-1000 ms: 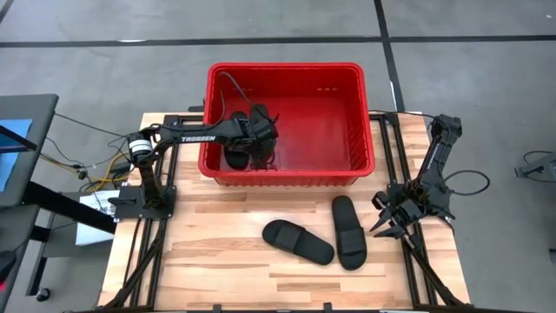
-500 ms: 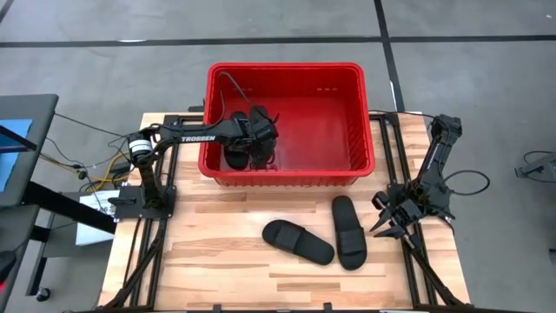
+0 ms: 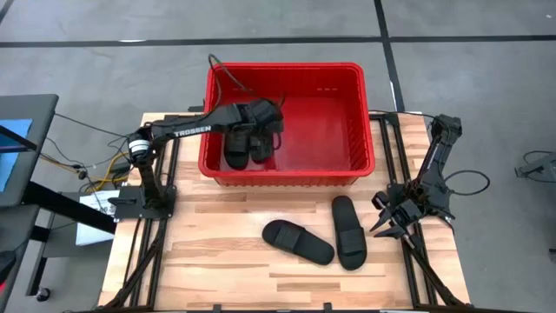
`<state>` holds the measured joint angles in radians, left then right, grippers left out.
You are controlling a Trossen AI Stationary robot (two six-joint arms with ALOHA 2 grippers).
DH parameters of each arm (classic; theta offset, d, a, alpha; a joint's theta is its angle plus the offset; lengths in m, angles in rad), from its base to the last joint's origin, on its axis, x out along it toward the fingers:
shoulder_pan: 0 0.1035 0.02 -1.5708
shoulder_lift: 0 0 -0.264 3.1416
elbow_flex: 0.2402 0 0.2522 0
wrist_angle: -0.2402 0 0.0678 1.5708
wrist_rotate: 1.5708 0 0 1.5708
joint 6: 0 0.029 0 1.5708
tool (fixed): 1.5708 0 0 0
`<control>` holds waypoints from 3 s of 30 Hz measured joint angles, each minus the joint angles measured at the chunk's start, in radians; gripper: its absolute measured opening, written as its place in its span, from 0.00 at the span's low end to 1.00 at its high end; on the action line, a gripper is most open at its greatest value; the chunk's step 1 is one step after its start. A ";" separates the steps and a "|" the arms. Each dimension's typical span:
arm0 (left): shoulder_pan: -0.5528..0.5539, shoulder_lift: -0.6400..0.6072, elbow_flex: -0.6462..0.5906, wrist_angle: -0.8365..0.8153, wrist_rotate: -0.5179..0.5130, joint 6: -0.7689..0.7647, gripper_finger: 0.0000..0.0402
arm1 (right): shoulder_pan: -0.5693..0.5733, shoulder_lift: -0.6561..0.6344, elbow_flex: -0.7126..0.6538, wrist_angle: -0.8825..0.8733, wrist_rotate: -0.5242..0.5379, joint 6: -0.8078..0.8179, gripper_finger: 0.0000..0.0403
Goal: Pick and place slides into bin
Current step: Put the black slide into the red bin
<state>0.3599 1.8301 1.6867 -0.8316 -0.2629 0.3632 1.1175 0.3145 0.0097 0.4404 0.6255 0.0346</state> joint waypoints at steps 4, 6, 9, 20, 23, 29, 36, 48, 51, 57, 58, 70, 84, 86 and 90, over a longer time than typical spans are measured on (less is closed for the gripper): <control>0.009 0.000 0.145 -0.016 0.077 0.051 0.38 | 0.000 0.000 0.000 0.000 0.000 0.000 0.17; 0.017 0.000 0.217 -0.039 0.134 0.052 0.38 | 0.000 0.000 0.000 0.000 0.000 0.000 0.17; 0.038 0.000 0.335 -0.070 0.270 0.021 0.38 | 0.000 0.000 0.000 0.000 0.000 0.000 0.17; 0.157 -0.165 0.511 -0.072 0.941 -0.157 0.38 | 0.000 0.000 0.000 0.000 0.000 0.000 0.17; 0.143 -0.248 0.496 -0.047 0.940 -0.180 0.38 | 0.000 0.000 0.000 0.000 0.000 0.000 0.17; 0.064 -0.410 0.454 0.021 0.853 -0.249 0.38 | 0.000 0.000 0.000 0.000 0.000 0.000 0.17; -0.079 -0.603 0.233 0.167 0.646 -0.343 0.38 | 0.001 0.000 0.000 0.000 0.000 0.000 0.17; -0.265 -0.971 -0.502 0.696 0.459 -0.511 0.38 | 0.001 0.000 0.000 0.000 0.000 0.000 0.17; -0.300 -1.043 -0.656 0.822 0.450 -0.542 0.38 | 0.001 0.000 0.000 0.000 0.000 0.000 0.17; -0.349 -1.167 -0.913 0.933 0.402 -0.548 0.38 | 0.000 0.000 0.000 0.000 0.000 0.000 0.17; -0.353 -1.185 -0.950 0.958 0.401 -0.549 0.38 | 0.000 0.000 0.000 0.000 0.000 0.000 0.17; -0.370 -1.334 -1.201 1.182 0.388 -0.610 0.38 | 0.000 0.000 0.000 0.001 0.000 0.000 0.17; -0.370 -1.359 -1.201 1.180 0.388 -0.632 0.38 | -0.007 0.000 0.000 0.058 0.000 -0.017 0.17; -0.370 -1.359 -1.201 1.184 0.386 -0.640 0.38 | -0.020 0.000 0.000 0.154 0.001 0.001 0.17; -0.370 -1.359 -1.201 1.188 0.357 -0.635 0.38 | -0.068 0.000 0.000 0.399 0.001 -0.064 0.17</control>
<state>-0.0105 0.4709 0.4858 0.3562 0.0936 -0.2714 1.0499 0.3145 0.0097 0.8390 0.6266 -0.0297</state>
